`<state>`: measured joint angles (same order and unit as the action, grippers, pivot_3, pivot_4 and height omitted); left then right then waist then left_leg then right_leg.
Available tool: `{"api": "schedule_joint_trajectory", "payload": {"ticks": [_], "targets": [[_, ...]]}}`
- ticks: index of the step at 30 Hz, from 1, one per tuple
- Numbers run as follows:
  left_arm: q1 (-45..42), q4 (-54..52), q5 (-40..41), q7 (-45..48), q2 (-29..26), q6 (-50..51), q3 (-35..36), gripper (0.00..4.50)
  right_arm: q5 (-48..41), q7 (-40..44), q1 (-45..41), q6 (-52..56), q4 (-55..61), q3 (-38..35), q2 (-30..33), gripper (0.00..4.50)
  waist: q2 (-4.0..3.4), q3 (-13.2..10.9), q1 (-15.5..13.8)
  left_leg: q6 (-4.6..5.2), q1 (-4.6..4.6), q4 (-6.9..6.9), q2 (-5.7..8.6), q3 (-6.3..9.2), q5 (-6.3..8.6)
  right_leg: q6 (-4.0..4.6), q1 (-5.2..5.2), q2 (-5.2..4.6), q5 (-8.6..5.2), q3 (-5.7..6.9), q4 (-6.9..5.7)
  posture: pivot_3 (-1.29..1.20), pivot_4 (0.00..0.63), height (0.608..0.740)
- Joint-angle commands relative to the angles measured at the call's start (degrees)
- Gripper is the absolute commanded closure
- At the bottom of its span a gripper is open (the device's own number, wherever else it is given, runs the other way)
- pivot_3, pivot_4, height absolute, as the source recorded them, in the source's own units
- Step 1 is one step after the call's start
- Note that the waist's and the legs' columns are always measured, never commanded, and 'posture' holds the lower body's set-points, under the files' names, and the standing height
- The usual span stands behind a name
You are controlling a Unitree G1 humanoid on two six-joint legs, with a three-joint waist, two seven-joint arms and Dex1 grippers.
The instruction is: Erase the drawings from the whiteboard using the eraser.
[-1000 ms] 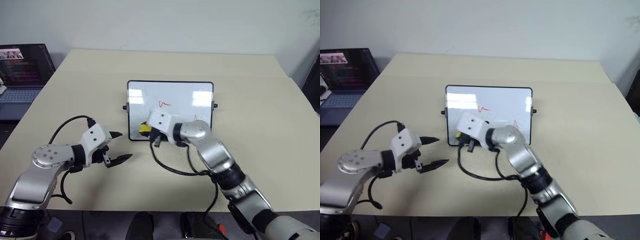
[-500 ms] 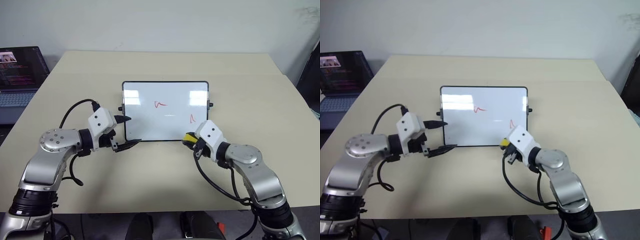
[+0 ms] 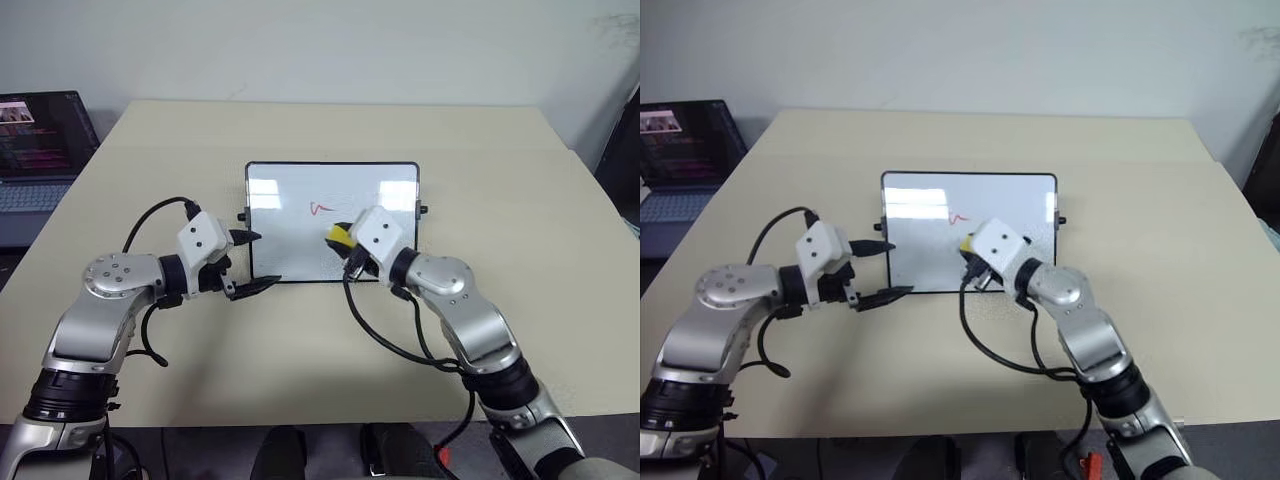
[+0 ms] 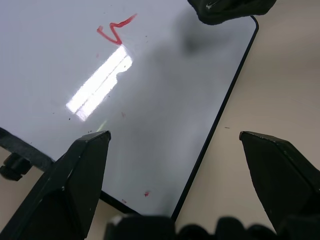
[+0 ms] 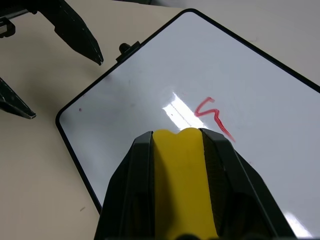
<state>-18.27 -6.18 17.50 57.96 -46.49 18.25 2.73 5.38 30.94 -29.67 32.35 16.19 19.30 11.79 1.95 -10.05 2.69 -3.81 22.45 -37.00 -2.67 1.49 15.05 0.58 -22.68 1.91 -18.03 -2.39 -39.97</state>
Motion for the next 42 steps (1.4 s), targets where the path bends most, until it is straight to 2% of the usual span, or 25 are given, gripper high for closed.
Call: {"api": "schedule_joint_trajectory", "payload": {"ticks": [1, 7, 12, 17, 22, 26, 31, 35, 42], "targets": [[-1.7, -1.2, 0.5, -1.3, 0.1, -0.6, 2.0, 0.0, -1.3, -0.7, 2.5, -1.4, 1.9, -0.8, 0.0, 3.51, 0.02, 0.0, -0.4, 0.0, 0.06, -0.01, 0.01, 0.01, 0.0, 0.0, -0.04, -0.02, 0.0, 0.01, 0.0, 0.0, 0.15, 0.74], [-2.2, -1.1, 1.5, -2.4, 1.5, 0.1, 1.9, 0.0, -2.1, -1.4, 5.1, -1.9, 4.1, -1.9, 0.6, 3.51, 0.02, 0.0, -0.9, 0.0, 0.16, -0.08, 0.01, -0.01, 0.0, 0.01, -0.2, -0.03, 0.01, -0.02, -0.12, 0.0, 0.15, 0.74], [-2.6, -0.3, 1.7, -2.0, 1.7, 0.3, 1.8, 0.0, -0.9, -3.2, 0.8, -6.5, 0.6, -1.0, -1.0, 3.51, 0.02, 0.0, -0.6, 0.0, 0.14, -0.08, -0.01, -0.03, -0.01, 0.01, -0.27, 0.02, 0.01, -0.04, -0.24, 0.0, 0.15, 0.74], [-2.3, -0.6, 1.5, -2.2, 1.8, 0.3, 1.7, 0.0, 0.8, -5.1, -8.2, -10.7, -9.7, 0.4, -4.8, 3.51, 0.02, 0.0, -0.3, 0.0, 0.17, -0.12, -0.01, -0.14, -0.03, 0.01, -0.5, 0.04, 0.01, -0.14, -0.54, 0.0, 0.15, 0.74], [-1.5, -2.0, 1.3, -2.3, 1.7, 0.4, 1.6, 0.0, 3.1, -8.5, -17.4, -16.5, -25.2, 0.1, -7.9, 3.51, 0.02, 0.0, -0.3, 0.0, 0.2, -0.2, 0.0, -0.15, -0.03, 0.01, -0.52, 0.01, 0.01, -0.16, -0.62, 0.0, 0.15, 0.74], [-0.9, -2.7, 1.3, -2.6, 1.6, 0.6, 1.9, 0.0, 4.2, -10.8, -21.4, -20.9, -34.7, -0.3, -9.6, 3.51, 0.03, 0.0, -0.3, 0.0, 0.23, -0.25, 0.0, -0.15, -0.03, 0.02, -0.54, -0.02, 0.01, -0.15, -0.65, 0.0, 0.15, 0.74], [-0.3, -3.3, 1.5, -2.7, 1.6, 0.9, 2.1, 0.0, 5.8, -10.2, -22.3, -21.7, -39.5, 0.9, -9.9, 3.51, 0.02, 0.0, -0.3, 0.0, 0.27, -0.25, -0.01, -0.14, -0.03, 0.02, -0.58, -0.02, 0.01, -0.15, -0.71, 0.0, 0.15, 0.74], [-0.5, -3.1, 1.3, -2.7, 1.7, 0.8, 1.9, 0.0, 5.9, -7.0, -20.3, -18.2, -38.6, 1.7, -9.1, 3.51, 0.03, 0.0, -0.3, 0.0, 0.25, -0.34, -0.01, -0.14, -0.03, 0.02, -0.59, -0.03, 0.01, -0.15, -0.84, 0.0, 0.15, 0.74], [-1.0, -2.8, 1.5, -2.1, 2.0, 0.9, 1.2, 0.0, 6.5, -10.4, -21.2, -18.8, -39.0, -1.1, -8.2, 3.51, 0.02, 0.0, -0.3, 0.01, 0.33, -0.92, 0.0, -0.06, -0.02, 0.02, -0.56, -0.01, 0.02, -0.11, -1.16, 0.0, 0.15, 0.74]]}}
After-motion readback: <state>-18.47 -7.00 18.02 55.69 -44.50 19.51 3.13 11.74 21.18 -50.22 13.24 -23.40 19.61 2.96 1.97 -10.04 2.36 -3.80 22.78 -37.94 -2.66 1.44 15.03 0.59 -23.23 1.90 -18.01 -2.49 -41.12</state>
